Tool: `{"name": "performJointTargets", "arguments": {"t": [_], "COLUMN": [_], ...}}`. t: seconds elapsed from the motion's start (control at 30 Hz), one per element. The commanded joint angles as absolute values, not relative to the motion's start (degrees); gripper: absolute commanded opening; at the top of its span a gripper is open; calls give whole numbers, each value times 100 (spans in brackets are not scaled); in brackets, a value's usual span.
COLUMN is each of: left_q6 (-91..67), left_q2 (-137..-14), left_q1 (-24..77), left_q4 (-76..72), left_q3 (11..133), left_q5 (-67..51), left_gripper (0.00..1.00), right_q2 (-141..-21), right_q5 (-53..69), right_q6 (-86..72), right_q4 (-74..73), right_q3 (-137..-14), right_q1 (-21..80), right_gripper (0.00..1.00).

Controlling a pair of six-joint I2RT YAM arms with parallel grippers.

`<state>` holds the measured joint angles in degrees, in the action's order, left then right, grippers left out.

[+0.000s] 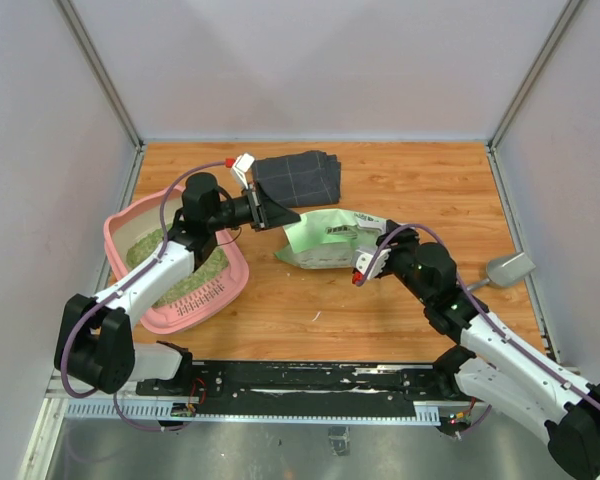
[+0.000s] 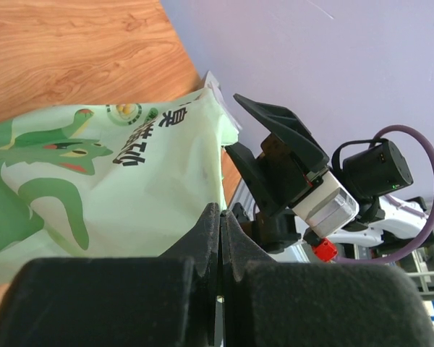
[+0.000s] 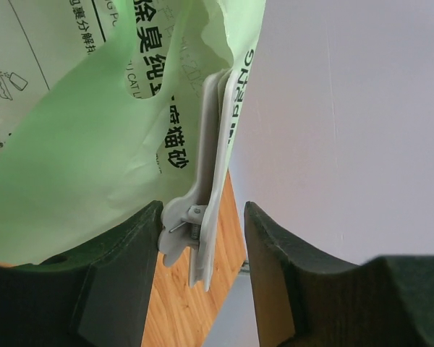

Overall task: Fill the litter box with clean litter
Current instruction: Remove the clamp from the cat litter bag.

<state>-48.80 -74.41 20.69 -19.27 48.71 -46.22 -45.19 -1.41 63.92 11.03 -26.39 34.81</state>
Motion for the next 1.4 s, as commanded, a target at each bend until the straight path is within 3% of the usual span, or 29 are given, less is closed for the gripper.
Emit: {"name": "performJointTargets", "arguments": {"t": [0.0, 0.17, 0.5, 1.07, 1.37], "left_q6": [-5133, -5160, -5108, -4894, -4499], "left_q2": [-7146, -7115, -7095, -7026, -6883], "left_q1": [1958, 1941, 1865, 1744, 1737], "left_q4": [-2710, -2763, -2769, -2635, -2294], "left_q3": [4909, 4865, 4801, 4761, 4755], "left_q5": [-4817, -4800, -4755, -4499, -4201], "left_gripper": [0, 0, 0, 0, 0], "right_q2": [-4532, -4628, -4594, -4074, -4120], "right_q5": [117, -9, 37, -600, -2041], "right_q6": [6439, 6524, 6698, 6281, 3553], "right_q4": [1614, 1741, 1241, -209, -1053], "right_q3": [-2556, -2532, -2852, -3312, -4564], "right_q1": [3418, 3419, 3417, 3379, 3330], "right_gripper": [53, 57, 1, 1, 1]}}
